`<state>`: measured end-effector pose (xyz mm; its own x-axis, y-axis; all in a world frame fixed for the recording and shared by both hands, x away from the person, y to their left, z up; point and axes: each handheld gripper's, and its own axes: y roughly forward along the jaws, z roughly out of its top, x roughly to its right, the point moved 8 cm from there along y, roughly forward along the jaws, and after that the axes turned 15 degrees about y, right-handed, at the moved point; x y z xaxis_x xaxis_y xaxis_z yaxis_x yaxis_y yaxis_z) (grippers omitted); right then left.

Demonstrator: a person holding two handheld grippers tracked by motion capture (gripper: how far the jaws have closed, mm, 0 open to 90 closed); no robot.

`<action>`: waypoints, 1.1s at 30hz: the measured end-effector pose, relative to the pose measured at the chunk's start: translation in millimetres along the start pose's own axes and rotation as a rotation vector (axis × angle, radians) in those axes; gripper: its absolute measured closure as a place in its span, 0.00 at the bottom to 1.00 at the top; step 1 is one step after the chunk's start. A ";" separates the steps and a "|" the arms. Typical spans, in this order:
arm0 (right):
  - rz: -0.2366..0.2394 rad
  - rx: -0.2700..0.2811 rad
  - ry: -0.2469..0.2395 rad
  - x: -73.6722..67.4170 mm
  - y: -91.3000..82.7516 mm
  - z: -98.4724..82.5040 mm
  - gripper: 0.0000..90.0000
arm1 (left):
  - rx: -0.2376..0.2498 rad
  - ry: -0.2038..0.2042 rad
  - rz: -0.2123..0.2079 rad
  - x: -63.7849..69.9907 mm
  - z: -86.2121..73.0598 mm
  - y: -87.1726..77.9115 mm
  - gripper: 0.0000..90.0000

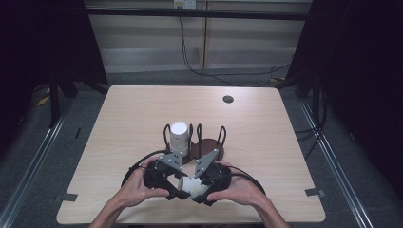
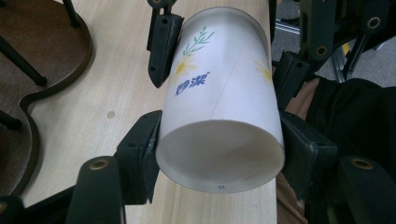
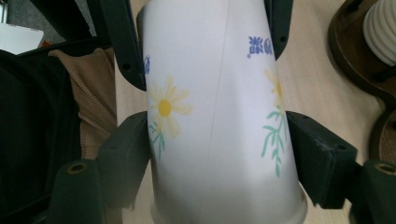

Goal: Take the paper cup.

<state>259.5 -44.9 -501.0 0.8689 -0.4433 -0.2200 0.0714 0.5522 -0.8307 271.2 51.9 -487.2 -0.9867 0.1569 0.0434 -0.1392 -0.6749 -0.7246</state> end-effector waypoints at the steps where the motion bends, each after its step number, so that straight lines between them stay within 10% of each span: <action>1: -0.001 0.004 -0.001 0.9 -0.3 -0.4 0.25 | 0.005 -0.001 -0.003 0.0 0.1 -0.5 0.41; 33: 0.008 0.235 0.168 22.5 -31.6 -2.8 0.15 | 0.132 -0.057 0.088 -7.5 -4.5 -21.5 0.41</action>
<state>275.5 -74.2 -481.1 0.7780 -0.5384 -0.3239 0.1938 0.6960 -0.6914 281.9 68.5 -474.9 -0.9982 0.0548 0.0253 -0.0585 -0.7737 -0.6309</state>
